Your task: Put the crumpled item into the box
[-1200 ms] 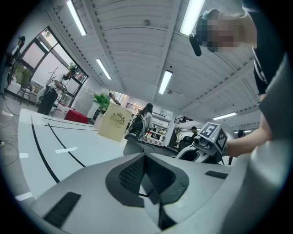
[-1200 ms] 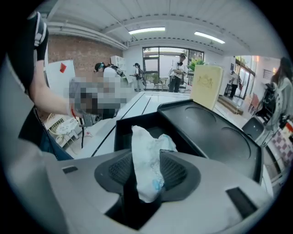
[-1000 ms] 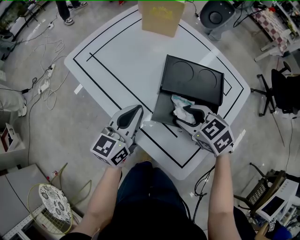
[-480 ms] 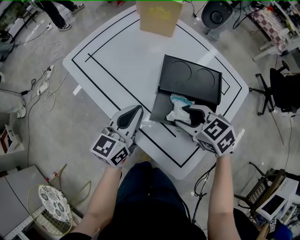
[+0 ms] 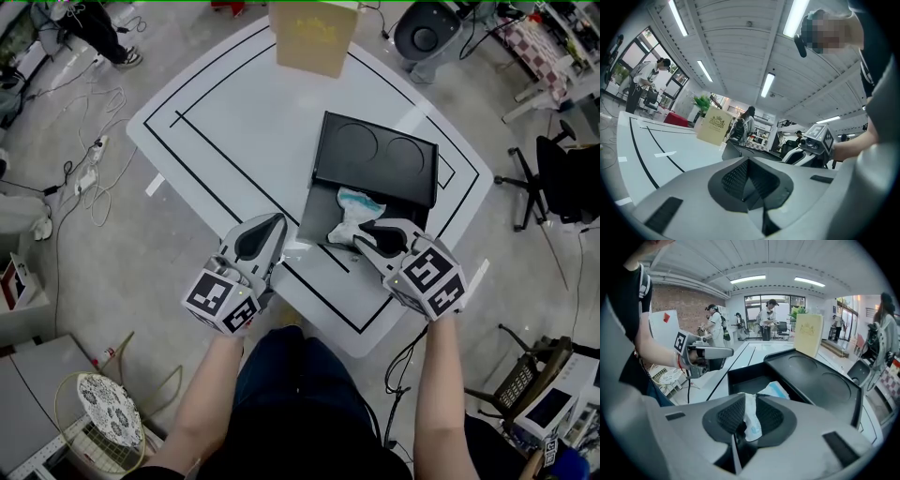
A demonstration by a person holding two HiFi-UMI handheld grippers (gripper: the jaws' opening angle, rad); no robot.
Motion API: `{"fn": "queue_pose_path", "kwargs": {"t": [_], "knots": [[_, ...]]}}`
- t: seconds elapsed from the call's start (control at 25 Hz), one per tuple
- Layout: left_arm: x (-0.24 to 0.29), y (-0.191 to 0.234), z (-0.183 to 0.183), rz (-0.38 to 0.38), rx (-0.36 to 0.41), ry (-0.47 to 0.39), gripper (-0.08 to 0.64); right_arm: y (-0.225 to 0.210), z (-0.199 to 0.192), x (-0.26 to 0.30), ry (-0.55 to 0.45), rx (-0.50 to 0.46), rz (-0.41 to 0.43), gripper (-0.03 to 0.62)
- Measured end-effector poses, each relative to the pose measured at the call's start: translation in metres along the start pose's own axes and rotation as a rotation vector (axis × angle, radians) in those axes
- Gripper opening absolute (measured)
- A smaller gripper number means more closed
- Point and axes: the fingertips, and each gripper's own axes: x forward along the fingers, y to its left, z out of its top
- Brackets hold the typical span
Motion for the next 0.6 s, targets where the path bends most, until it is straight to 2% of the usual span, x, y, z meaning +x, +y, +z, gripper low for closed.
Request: {"fn": "queue_pose_path", "kwargs": {"t": [0.24,0.44,0.6], "knots": [[-0.003,-0.008,-0.001,0.000,0.002,-0.001,0.000,0.001,0.001,-0.009,-0.035,-0.005,-0.050,0.006],[-0.004,-0.014,0.000,-0.009,0.008,-0.002,0.000,0.004,0.003,-0.017,-0.076,0.002,-0.074,0.006],[-0.006,-0.020,0.000,-0.017,0.021,-0.002,0.000,0.006,0.003,-0.027,-0.134,0.049,-0.087,0.006]]}}
